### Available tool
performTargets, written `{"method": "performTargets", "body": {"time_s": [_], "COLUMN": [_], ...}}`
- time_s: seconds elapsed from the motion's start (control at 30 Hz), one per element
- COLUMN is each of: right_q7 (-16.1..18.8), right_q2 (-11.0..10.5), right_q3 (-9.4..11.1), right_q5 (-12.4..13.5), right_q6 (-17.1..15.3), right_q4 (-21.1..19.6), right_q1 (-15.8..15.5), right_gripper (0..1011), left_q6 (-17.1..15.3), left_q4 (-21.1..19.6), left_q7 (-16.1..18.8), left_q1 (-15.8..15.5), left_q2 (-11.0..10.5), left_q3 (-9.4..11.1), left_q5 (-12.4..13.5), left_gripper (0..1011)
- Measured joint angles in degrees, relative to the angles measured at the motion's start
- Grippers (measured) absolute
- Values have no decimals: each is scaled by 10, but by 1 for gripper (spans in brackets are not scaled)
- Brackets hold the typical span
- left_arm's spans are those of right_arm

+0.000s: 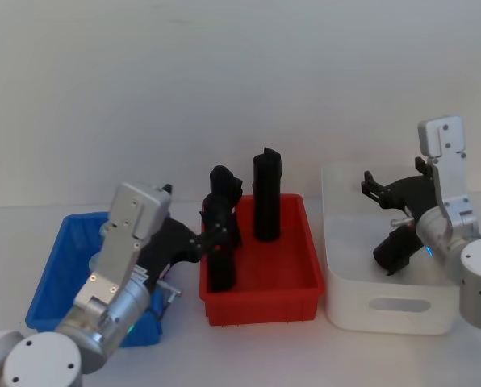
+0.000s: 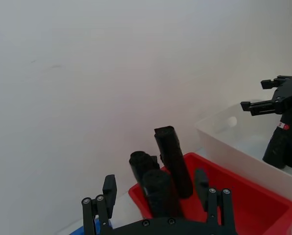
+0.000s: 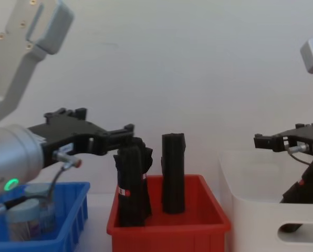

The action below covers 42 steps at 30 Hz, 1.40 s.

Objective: Pick the cotton swabs from the blue box and place them into the white box.

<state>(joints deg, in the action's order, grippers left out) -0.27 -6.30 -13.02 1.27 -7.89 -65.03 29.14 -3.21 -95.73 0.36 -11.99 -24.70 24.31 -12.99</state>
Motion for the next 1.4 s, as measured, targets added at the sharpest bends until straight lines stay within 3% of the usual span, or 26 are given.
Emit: {"method": "performTargets", "body": {"time_s": [0.33, 0.67, 0.97, 1.4], "right_q7": [-7, -10, -11, -12], "right_q2": [0, 0, 0, 0], "right_q3": [1, 1, 1, 1], "right_q5": [-3, -4, -5, -5], "right_q6": [-2, -2, -3, -3], "right_q4": [9, 13, 15, 16], "right_q1": [0, 0, 0, 0], "right_gripper": [1002, 1002, 1002, 1002], "left_q6": [-59, -108, -118, -105], "left_q4": [-55, -79, -59, 9], "left_q7": [14, 6, -15, -49], "left_q1": [40, 68, 72, 50], "left_q2": [-75, -119, -124, -104], "left_q3": [-45, -73, -79, -78], "left_q5": [-72, -142, -169, -163], "left_gripper": [1000, 1000, 1000, 1000]}}
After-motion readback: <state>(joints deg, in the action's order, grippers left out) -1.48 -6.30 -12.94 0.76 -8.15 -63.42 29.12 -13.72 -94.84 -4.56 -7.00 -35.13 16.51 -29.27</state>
